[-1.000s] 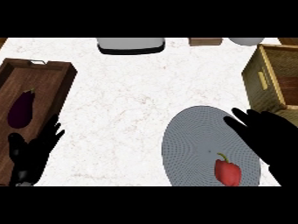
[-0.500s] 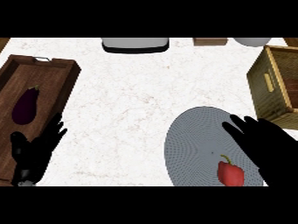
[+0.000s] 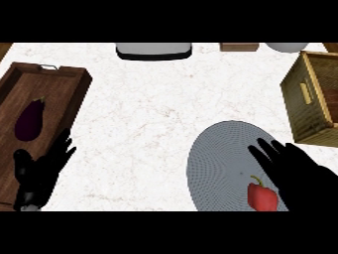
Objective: Pick the bell pepper from the placemat and place it in the basket
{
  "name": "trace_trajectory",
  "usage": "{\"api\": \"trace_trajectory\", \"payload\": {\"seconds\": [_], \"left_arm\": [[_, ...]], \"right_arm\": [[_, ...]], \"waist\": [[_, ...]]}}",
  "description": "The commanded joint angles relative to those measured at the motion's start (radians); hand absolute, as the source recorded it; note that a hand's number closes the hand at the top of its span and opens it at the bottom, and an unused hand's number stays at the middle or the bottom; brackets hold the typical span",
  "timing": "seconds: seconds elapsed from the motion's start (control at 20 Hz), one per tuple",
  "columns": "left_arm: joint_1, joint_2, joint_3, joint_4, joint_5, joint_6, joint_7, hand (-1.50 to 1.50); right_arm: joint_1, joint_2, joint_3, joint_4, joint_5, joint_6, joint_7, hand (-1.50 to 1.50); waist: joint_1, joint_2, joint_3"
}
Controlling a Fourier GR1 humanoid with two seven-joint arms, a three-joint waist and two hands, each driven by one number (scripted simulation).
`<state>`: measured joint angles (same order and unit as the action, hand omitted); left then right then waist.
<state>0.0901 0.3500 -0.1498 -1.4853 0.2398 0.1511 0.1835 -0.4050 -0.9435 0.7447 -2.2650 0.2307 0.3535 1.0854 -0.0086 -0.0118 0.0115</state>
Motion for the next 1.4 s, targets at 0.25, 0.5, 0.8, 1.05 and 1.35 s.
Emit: {"api": "trace_trajectory", "payload": {"seconds": [0.25, 0.5, 0.8, 1.05, 1.35], "left_arm": [[0.069, -0.004, -0.014, 0.062, -0.008, -0.016, 0.058, 0.0], [0.067, -0.018, -0.004, 0.091, -0.026, -0.01, 0.021, 0.0], [0.039, -0.013, 0.007, 0.095, -0.014, -0.045, 0.028, 0.0], [0.026, 0.012, 0.027, 0.077, -0.006, -0.063, 0.072, 0.0], [0.076, -0.045, -0.004, 0.068, -0.032, -0.033, 0.037, 0.0]], "right_arm": [[0.095, 0.047, 0.03, 0.04, 0.149, -0.012, 0.046, -1.5], [0.129, 0.117, 0.053, 0.093, 0.246, -0.052, 0.002, -1.5], [0.169, 0.205, 0.103, 0.184, 0.368, -0.075, -0.039, -1.5], [0.173, 0.229, 0.098, 0.26, 0.38, -0.037, -0.061, -1.5], [0.195, 0.246, 0.088, 0.321, 0.4, -0.019, -0.059, -1.5]], "waist": [[0.007, 0.011, -0.012], [0.007, 0.012, -0.012], [0.01, 0.013, -0.012], [0.014, 0.014, -0.012], [0.013, 0.013, -0.012]]}}
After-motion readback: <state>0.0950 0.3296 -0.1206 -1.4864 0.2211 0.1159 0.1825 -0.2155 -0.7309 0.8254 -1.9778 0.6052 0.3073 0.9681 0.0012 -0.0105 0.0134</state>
